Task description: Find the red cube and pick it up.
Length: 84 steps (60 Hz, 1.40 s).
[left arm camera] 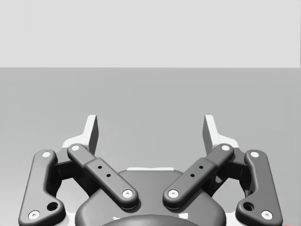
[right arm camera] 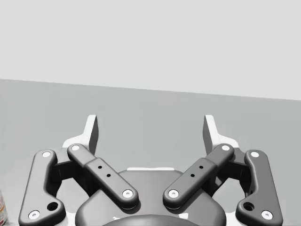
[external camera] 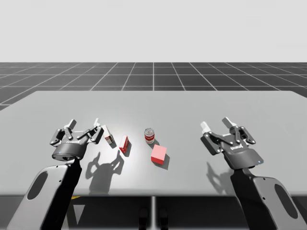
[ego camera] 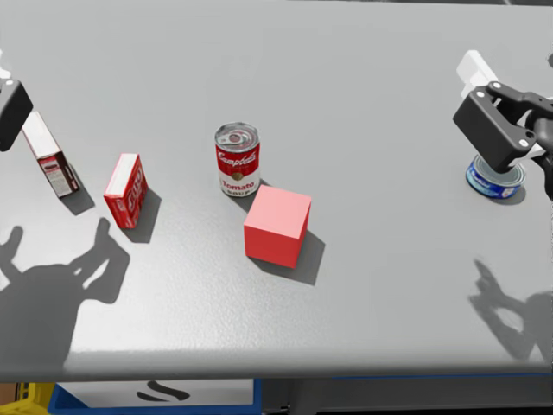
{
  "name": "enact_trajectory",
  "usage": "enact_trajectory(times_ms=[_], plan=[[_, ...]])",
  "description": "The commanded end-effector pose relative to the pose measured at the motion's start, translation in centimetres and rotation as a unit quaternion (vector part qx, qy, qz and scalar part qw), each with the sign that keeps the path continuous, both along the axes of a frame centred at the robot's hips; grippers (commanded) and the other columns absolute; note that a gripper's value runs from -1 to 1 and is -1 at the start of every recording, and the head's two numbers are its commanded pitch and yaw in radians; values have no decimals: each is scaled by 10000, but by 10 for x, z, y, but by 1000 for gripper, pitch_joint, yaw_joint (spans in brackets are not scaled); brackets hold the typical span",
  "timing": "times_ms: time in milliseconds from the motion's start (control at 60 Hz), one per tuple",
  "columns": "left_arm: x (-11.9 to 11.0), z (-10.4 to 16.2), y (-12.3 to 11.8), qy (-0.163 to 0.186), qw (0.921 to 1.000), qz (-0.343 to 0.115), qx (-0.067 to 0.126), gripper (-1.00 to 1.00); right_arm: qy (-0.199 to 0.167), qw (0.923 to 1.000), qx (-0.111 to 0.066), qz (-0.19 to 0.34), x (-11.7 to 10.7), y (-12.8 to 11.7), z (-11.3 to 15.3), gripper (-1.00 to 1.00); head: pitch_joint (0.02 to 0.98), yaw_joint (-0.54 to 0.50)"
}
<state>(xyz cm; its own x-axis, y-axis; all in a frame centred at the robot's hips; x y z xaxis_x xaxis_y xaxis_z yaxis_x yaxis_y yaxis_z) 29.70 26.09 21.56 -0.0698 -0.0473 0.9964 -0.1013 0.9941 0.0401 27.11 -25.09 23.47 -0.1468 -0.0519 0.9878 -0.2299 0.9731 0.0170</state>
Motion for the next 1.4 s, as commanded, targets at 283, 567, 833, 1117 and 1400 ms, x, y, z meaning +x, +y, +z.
enact_trajectory(times_ms=[283, 567, 833, 1117, 1400], plan=[[1, 1, 2, -3, 10000, -14, -79, -1000, 585, 9662, -220, 2501, -38, 36, -4, -1000, 885, -48], [1, 1, 2, -2, 9999, -44, -143, -1000, 1026, 9312, -560, 3453, -40, 59, -39, -1000, 890, -51], [1, 1, 1, -7, 9999, -66, -139, -1000, 1292, 9226, -710, 3566, -26, 74, -60, -1000, 890, -57], [1, 1, 1, -11, 9999, -60, -134, -1000, 1550, 9156, -793, 3624, -12, 83, -81, -1000, 891, -59], [0, 2, 1, -15, 9999, -58, -130, -1000, 1635, 9165, -922, 3533, 5, 95, -98, -1000, 892, -61]])
